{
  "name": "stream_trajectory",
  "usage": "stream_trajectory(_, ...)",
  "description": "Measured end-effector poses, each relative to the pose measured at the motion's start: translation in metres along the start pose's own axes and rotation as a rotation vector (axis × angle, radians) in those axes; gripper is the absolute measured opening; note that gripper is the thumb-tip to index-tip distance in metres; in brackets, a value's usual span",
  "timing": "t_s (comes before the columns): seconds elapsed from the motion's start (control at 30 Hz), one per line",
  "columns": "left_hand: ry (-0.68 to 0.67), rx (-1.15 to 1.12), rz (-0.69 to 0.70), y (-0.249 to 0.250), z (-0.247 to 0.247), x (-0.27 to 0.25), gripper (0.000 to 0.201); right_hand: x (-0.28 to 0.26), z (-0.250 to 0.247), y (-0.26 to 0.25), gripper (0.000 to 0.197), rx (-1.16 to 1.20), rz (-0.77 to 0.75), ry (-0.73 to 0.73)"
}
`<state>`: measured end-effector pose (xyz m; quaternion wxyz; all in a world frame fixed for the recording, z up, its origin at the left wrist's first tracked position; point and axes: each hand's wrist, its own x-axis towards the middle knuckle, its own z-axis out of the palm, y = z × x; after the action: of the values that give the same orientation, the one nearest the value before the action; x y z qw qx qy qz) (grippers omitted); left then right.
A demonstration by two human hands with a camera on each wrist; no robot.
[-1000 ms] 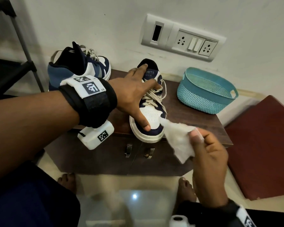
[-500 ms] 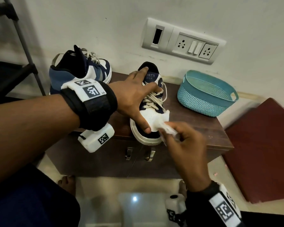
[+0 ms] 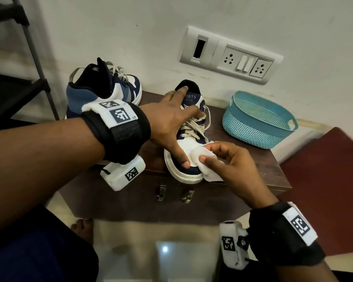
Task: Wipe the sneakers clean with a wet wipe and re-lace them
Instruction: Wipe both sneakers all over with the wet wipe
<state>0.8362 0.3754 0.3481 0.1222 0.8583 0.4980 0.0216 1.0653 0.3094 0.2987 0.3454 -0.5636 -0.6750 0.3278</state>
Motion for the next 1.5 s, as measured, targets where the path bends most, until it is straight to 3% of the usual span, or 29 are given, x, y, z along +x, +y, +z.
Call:
stream_trajectory(0.17,0.007,0.000,0.007,0.000,0.000,0.000,0.135,-0.019,0.007,0.002,0.026,-0.026,-0.049,0.149)
stream_trajectory(0.37,0.006,0.007,0.012,-0.002,0.001,0.001,0.135,-0.033,0.006,0.003,0.008,-0.156,-0.140,0.136)
stream_trajectory(0.53,0.006,-0.012,0.011,-0.002,0.000,0.000,0.134,-0.010,-0.021,0.006,0.010,-0.018,-0.157,0.400)
stream_trajectory(0.7,0.010,0.018,0.006,-0.002,0.001,0.000,0.136,-0.018,0.016,0.005,0.008,-0.160,-0.232,0.201)
stream_trajectory(0.97,0.025,0.008,0.005,0.000,0.002,0.000,0.136,-0.073,0.065,0.016,0.021,0.081,-0.270,0.468)
stream_trajectory(1.13,0.021,0.011,0.001,0.002,0.001,-0.001,0.134,-0.060,0.057,0.027,0.030,0.039,-0.267,0.586)
stream_trajectory(1.3,0.014,0.012,-0.006,0.001,0.000,-0.002,0.135,-0.078,0.075,0.021,0.025,-0.077,-0.494,0.426)
stream_trajectory(1.5,0.021,0.005,-0.001,0.003,-0.001,-0.003,0.134,-0.069,0.061,0.028,0.033,-0.069,-0.425,0.501)
